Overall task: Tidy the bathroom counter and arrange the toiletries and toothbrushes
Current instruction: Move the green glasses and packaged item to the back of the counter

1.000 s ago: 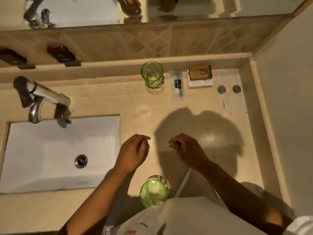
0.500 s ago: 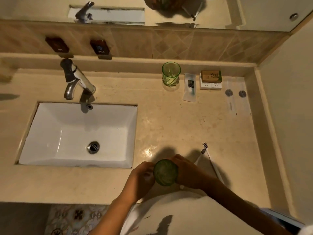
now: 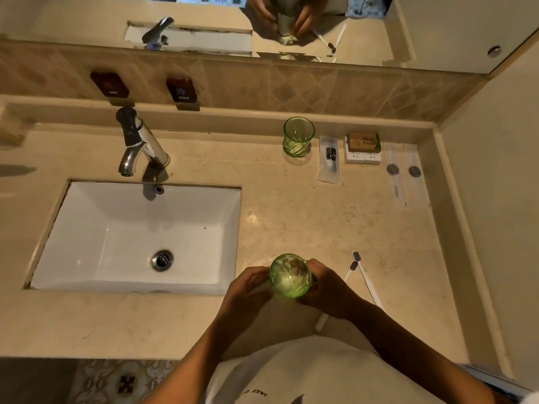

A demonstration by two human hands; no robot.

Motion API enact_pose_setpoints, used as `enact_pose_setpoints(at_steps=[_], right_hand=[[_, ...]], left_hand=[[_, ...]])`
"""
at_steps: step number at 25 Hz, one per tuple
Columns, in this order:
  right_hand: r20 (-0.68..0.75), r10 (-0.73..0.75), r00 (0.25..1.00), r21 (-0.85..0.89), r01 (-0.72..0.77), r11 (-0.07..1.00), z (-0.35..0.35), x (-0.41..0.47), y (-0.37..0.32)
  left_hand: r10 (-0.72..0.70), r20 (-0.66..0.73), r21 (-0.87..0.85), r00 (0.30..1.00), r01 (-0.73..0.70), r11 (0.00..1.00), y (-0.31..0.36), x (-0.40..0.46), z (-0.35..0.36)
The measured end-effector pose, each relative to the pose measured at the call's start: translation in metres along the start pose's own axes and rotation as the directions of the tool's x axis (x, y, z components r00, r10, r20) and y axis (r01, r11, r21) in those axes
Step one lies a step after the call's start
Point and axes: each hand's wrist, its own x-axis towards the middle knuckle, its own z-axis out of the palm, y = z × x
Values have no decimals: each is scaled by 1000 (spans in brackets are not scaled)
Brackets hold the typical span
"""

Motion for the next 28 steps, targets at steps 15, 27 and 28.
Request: enact_pose_setpoints(at_steps=[15, 27, 28], right_hand=[[-246, 347, 905, 422, -222, 879, -38, 168, -32], [-364, 452, 815, 578, -182, 795, -43, 279, -28], [-367, 457, 811, 594, -174, 786, -41, 284, -28]], left_hand=[[37, -441, -111, 897, -96, 989, 84, 142, -26], [27, -490, -232, 871, -160, 959, 127, 256, -45], [29, -489, -224, 872, -158, 962, 128, 262, -47]])
